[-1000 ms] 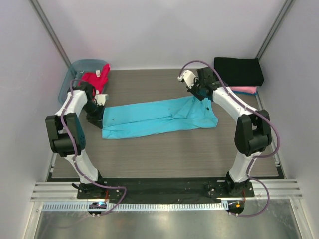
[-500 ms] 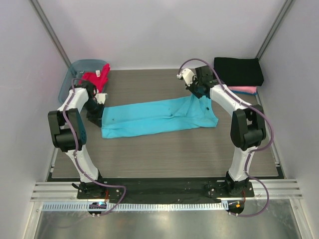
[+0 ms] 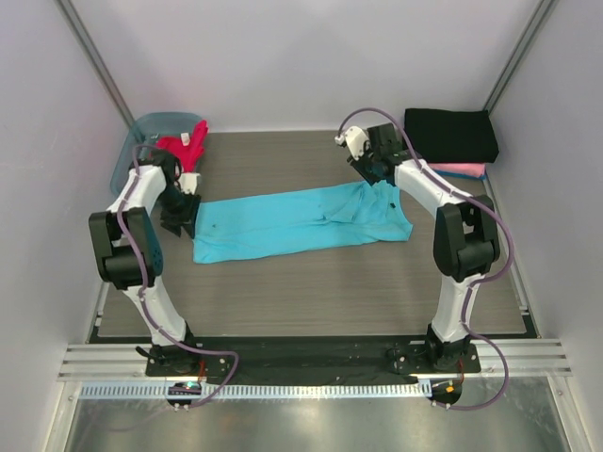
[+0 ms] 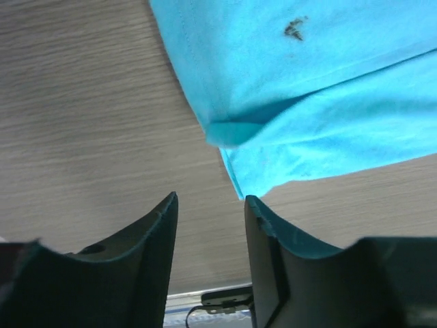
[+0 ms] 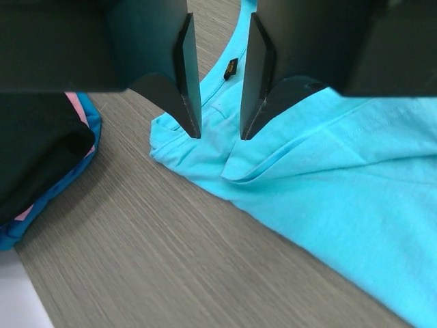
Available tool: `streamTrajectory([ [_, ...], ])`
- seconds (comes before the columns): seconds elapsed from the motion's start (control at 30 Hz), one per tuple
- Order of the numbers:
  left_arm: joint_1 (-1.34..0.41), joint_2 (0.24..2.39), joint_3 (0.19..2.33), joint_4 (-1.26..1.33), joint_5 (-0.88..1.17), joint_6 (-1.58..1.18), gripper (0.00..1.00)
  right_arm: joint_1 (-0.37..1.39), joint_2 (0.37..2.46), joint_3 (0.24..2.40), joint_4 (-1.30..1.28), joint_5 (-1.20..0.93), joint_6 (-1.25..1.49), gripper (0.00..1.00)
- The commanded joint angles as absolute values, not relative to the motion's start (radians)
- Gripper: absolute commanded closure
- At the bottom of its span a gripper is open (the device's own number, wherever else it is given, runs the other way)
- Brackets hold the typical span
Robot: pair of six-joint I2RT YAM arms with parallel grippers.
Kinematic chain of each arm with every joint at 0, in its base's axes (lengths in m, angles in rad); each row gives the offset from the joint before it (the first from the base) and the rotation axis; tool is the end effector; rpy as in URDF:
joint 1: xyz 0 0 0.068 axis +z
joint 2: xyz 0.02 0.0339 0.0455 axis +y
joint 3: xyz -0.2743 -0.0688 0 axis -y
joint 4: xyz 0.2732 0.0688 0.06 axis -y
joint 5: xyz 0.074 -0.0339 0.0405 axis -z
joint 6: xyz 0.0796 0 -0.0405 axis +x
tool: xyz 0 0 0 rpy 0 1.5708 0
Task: Fold and stack the t-shirts
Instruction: Fold the tshirt
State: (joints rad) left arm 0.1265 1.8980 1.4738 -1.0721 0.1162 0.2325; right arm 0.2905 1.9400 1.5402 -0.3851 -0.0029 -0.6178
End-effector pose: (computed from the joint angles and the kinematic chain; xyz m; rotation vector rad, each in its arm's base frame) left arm 0.3913 0.0405 0.1628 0.1678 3.0392 -0.1539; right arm 0.4815 0.1442 0.2097 -1.0371 2.1212 -0.1561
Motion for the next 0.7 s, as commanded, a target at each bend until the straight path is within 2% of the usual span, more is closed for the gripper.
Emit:
streamTrajectory([
  [0.0, 0.126, 1.757, 1.528, -1.049, 0.132, 0.221, 0.54, 0.287, 1.87, 1.583, -0.324, 0.04, -0.557, 0.63],
  [0.2, 0.091, 1.732, 1.45, -1.049, 0.23, 0.256, 0.66, 0.288, 1.766, 1.491, -0.403, -0.035, -0.535, 0.6],
  [0.47, 0.021, 1.879, 1.445, -1.055, 0.276, 0.261, 0.79, 0.287, 1.773, 1.419, -0.564, -0.193, -0.529, 0.61],
  [0.67, 0.021, 1.891, 1.375, -1.006, 0.239, 0.261, 0.8, 0.288, 1.799, 1.407, -0.614, -0.305, -0.555, 0.54],
])
